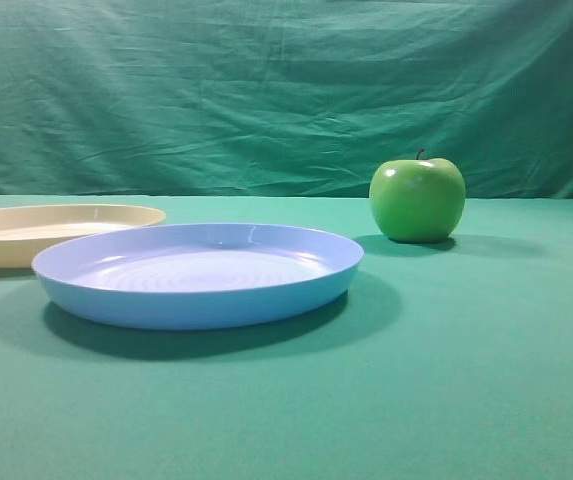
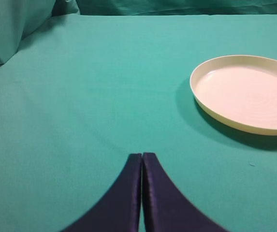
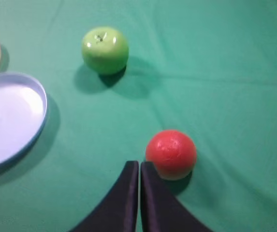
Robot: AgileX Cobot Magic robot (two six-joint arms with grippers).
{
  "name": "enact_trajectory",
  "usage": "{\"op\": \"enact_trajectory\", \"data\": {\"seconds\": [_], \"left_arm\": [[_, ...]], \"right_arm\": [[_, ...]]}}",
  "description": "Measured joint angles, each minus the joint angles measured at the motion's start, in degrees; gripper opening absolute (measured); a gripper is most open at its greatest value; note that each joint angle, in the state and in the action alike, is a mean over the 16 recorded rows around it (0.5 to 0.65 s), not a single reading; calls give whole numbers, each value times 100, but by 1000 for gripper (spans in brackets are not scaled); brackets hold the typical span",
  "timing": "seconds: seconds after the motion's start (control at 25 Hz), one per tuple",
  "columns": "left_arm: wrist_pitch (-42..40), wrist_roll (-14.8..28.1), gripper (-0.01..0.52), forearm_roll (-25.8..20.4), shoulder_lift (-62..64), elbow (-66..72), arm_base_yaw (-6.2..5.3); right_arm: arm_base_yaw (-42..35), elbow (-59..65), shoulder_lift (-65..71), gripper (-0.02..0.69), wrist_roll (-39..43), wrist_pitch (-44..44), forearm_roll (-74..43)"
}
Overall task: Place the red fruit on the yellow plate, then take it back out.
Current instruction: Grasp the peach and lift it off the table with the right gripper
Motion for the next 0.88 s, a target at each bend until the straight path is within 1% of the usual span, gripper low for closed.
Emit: {"op": "enact_trajectory", "data": {"seconds": [0.08,0.44,0.56,0.68,0.88], "left_arm": [[0,0,0,0,0,0,0],[0,0,0,0,0,0,0],[0,0,0,0,0,0,0],[0,0,0,0,0,0,0],[0,0,0,0,0,0,0]], "right_arm": [[0,-8,333,119,-136,-76,4],[0,-57,1756,479,-514,-764,50],[0,-75,2215,579,-547,-1065,70],[0,-88,2666,635,-552,-1363,87],[0,-136,3399,645,-555,-1789,106]]}}
